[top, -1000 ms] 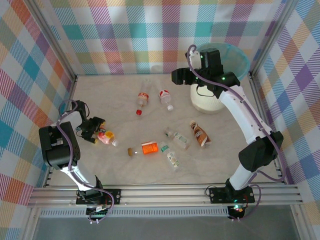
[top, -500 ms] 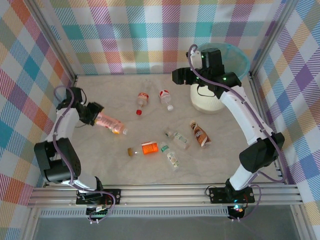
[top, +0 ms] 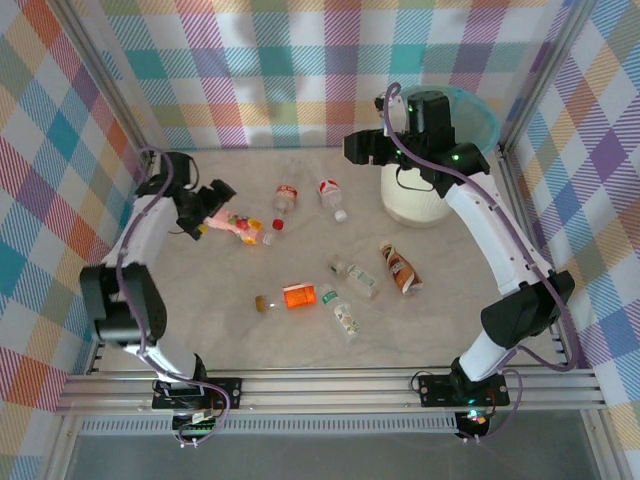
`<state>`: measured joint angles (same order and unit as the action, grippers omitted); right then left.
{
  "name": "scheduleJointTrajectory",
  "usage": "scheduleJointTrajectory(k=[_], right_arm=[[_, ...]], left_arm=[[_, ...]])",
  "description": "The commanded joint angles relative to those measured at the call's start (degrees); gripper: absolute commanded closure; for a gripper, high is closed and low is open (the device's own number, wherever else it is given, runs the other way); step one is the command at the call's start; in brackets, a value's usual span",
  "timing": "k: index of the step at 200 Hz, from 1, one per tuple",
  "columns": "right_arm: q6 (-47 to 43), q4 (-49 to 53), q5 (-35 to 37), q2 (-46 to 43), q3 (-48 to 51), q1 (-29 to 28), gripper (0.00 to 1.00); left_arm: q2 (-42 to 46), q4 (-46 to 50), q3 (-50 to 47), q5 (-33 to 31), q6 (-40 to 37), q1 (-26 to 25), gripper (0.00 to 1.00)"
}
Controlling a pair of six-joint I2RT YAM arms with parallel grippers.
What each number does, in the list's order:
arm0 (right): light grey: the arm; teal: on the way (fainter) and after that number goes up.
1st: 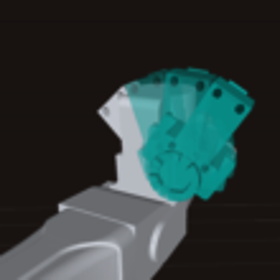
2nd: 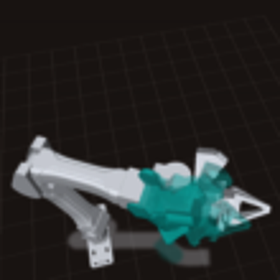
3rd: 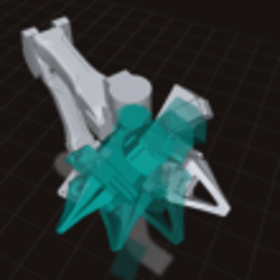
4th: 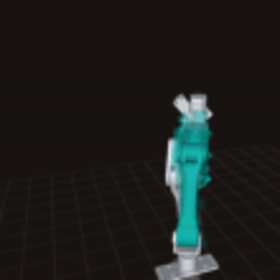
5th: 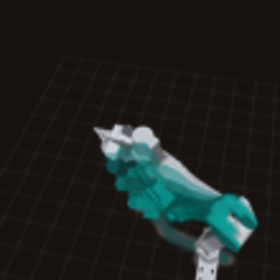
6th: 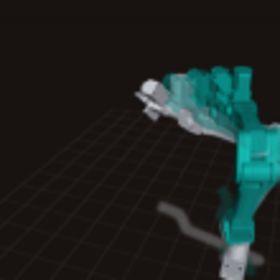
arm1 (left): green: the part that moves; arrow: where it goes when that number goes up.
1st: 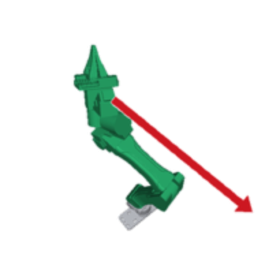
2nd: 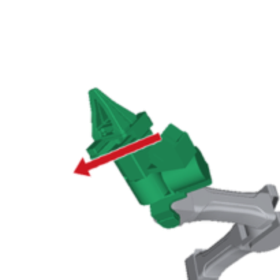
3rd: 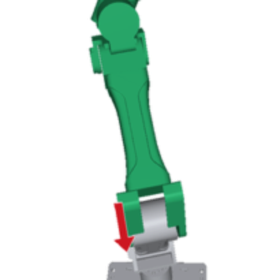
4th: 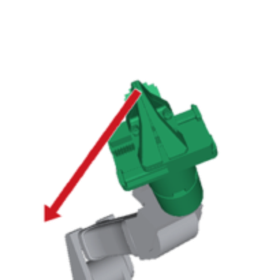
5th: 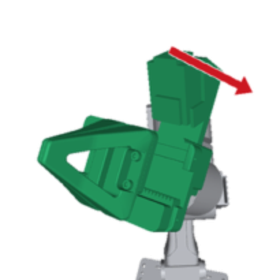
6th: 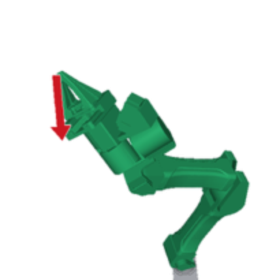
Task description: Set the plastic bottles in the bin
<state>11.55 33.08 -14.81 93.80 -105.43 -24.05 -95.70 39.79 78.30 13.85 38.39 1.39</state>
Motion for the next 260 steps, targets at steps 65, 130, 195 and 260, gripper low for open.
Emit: scheduleJointTrajectory(k=[65,130,195,260], right_arm=[[-0.37,-0.45,-1.82,-1.35,0.72,-0.20,0.29],[-2.08,-0.12,-0.79,-1.71,1.60,-0.14,0.28],[-2.07,-0.61,-0.44,-2.38,2.70,-0.12,0.28],[-2.33,-0.20,-1.15,-4.86,2.31,-0.14,0.28]], left_arm=[[-22.67,5.58,14.25,-2.40,10.61,-5.91,0.00],[-23.20,3.14,11.57,-2.79,12.34,-7.29,0.29],[-21.02,3.79,10.71,-4.34,9.87,-7.30,0.43],[-7.66,8.99,21.99,-16.66,-9.06,-11.04,0.44]])
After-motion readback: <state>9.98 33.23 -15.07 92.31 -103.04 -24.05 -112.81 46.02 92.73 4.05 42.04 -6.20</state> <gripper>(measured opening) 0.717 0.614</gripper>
